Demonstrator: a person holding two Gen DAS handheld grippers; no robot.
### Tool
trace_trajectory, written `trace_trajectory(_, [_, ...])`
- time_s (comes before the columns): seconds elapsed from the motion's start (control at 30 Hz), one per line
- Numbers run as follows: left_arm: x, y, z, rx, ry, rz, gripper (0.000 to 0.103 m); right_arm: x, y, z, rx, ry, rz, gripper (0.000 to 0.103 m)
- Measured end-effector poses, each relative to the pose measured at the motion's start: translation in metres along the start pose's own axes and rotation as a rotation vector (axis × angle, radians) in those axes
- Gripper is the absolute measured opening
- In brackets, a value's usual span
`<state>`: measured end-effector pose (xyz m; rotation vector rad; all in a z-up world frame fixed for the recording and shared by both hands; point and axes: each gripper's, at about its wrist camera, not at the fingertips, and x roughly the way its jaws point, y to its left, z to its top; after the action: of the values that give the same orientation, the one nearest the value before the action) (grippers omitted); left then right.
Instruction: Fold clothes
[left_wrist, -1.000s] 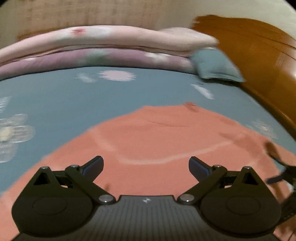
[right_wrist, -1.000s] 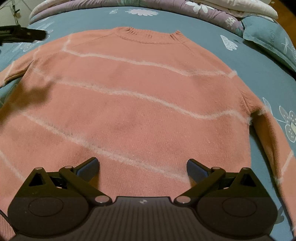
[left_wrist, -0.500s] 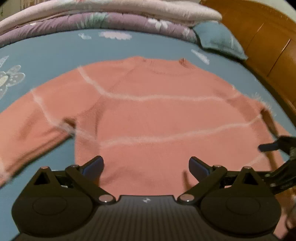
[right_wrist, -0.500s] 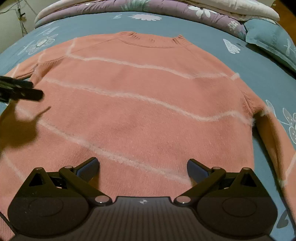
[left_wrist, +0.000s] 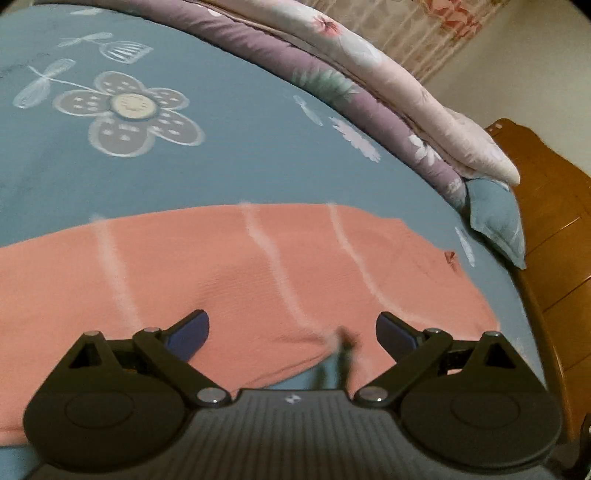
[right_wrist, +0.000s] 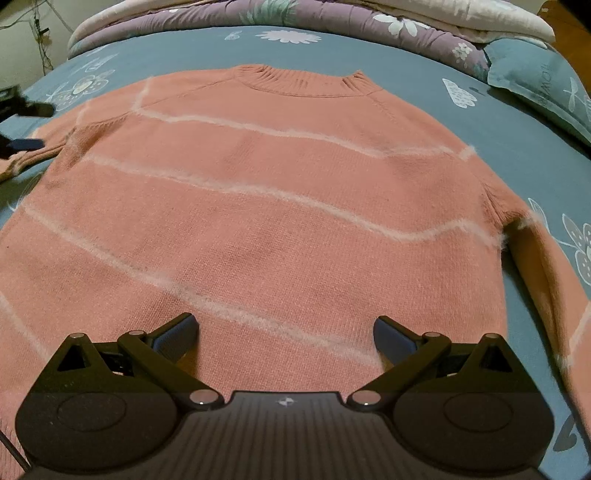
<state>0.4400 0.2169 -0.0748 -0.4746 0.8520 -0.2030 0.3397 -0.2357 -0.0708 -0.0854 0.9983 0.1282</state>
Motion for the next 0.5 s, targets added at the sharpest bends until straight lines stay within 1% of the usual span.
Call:
trace_trajectory(0.07, [-0.018, 0.018, -0.005, 0.005, -0.003, 0.059, 0.097, 0.000, 0.000, 0.000, 0.000, 0.001, 0.000, 0.103])
trace_trajectory(0.1, [-0.027, 0.028, -0.008, -0.008, -0.007, 0.072, 0.097, 0.001, 0.000, 0.000, 0.001, 0.003, 0.000, 0.103])
trace_trajectory(0.17, [-0.044, 0.046, -0.012, -0.051, -0.026, 0.071, 0.097, 0.000, 0.000, 0.001, 0.000, 0.006, 0.001, 0.103])
trace_trajectory(0.23, [-0.059, 0.061, -0.016, -0.087, -0.043, 0.159, 0.098, -0.001, -0.001, 0.000, 0.000, 0.003, 0.002, 0.103])
trace_trajectory(0.3, [-0.071, 0.072, -0.018, -0.107, -0.057, 0.222, 0.098, -0.001, -0.001, -0.001, 0.000, -0.005, 0.002, 0.103])
trace_trajectory(0.33, [-0.074, 0.072, -0.019, -0.117, -0.061, 0.237, 0.098, -0.001, -0.001, -0.002, 0.000, -0.010, 0.002, 0.103])
trace_trajectory(0.43, [-0.071, 0.050, -0.019, -0.057, -0.047, 0.324, 0.097, -0.001, -0.002, -0.005, -0.003, -0.026, 0.005, 0.103])
trace_trajectory(0.5, [-0.063, 0.018, -0.021, 0.052, -0.039, 0.357, 0.097, -0.001, -0.002, -0.006, -0.004, -0.034, 0.006, 0.103])
